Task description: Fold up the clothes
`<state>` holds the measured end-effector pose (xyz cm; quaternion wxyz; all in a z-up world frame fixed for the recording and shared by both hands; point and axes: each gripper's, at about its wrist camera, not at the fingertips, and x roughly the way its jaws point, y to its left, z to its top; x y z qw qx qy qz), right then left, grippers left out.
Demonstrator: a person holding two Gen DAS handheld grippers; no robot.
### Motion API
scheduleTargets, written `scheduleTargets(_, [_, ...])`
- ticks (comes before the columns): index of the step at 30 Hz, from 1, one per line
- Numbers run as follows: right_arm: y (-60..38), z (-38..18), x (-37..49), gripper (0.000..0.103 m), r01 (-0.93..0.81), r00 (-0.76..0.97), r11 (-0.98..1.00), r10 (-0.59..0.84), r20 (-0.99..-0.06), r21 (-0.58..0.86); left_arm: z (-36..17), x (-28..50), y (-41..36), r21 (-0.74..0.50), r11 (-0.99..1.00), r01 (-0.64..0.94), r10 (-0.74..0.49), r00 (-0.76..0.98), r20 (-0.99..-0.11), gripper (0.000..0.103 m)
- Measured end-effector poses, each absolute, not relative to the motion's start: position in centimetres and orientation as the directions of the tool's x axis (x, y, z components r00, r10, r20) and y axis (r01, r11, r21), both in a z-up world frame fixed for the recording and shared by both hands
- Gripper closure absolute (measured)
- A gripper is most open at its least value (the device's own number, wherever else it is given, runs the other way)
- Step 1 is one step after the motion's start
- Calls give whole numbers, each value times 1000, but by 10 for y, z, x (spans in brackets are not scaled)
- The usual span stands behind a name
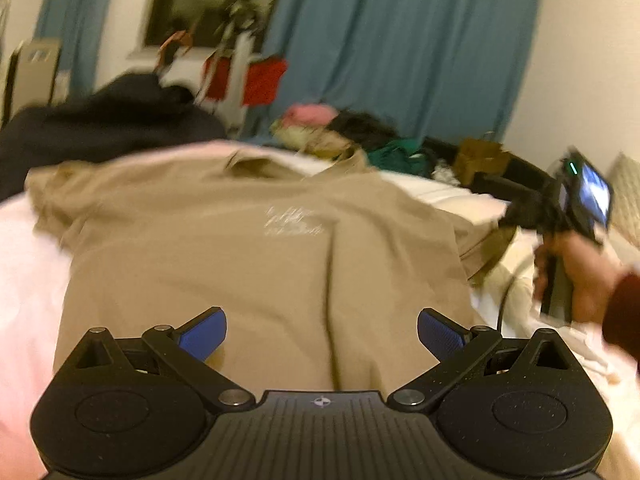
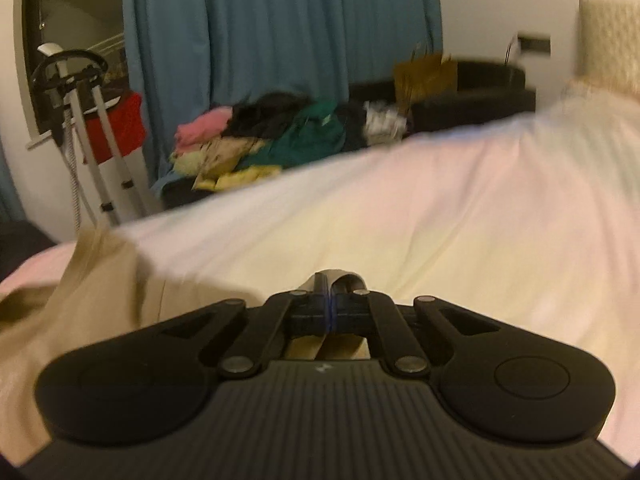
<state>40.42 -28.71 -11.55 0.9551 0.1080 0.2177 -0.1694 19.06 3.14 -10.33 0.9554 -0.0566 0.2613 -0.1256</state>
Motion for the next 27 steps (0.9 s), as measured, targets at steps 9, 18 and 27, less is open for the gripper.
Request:
scheduleTargets(9, [-315, -79, 465, 98, 366, 818, 931, -325, -475, -7, -120, 211, 35, -215, 954, 207, -290, 816, -500, 0])
scheduleTargets(18, [-327, -113, 432, 10, 408, 814, 900, -283, -506, 152, -125, 217, 44, -226, 958, 178, -273, 807, -523, 0])
scheduleTargets(27, [-338, -186, 352, 10, 384, 864, 677, -24, -503, 628, -123, 214, 48, -243, 961, 132, -247, 808, -535, 0])
